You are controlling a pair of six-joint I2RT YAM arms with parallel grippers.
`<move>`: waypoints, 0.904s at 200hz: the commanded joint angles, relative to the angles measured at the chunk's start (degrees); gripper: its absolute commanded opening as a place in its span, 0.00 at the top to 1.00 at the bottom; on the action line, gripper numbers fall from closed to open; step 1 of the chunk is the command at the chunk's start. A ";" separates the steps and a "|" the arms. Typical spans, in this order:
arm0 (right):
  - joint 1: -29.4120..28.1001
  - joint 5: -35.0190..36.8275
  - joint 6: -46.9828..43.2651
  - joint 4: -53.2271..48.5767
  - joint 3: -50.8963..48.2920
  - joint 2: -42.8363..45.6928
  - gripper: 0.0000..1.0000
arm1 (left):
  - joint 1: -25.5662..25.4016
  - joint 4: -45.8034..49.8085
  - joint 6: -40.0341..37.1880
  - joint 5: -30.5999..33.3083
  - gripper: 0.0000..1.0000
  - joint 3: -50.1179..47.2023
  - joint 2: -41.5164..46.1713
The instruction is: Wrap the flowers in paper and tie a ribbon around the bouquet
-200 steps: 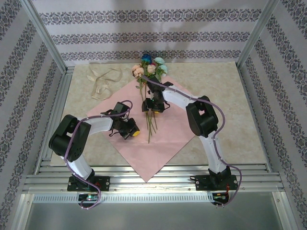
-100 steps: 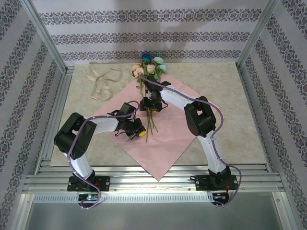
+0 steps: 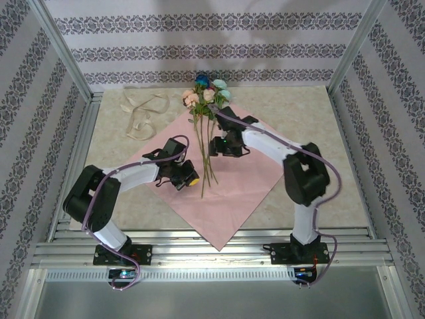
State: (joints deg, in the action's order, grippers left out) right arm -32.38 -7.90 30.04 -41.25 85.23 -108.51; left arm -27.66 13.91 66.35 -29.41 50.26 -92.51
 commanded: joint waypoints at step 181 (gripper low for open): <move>-37.21 7.40 -22.66 -0.50 -2.79 -9.05 0.45 | 20.75 8.54 -19.24 -2.59 1.00 -0.80 -6.89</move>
State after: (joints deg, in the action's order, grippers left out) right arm -70.24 -3.11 7.09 -39.77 80.97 -115.98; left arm -7.38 22.00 48.88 -34.09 49.12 -97.43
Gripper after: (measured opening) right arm 0.558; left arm 0.045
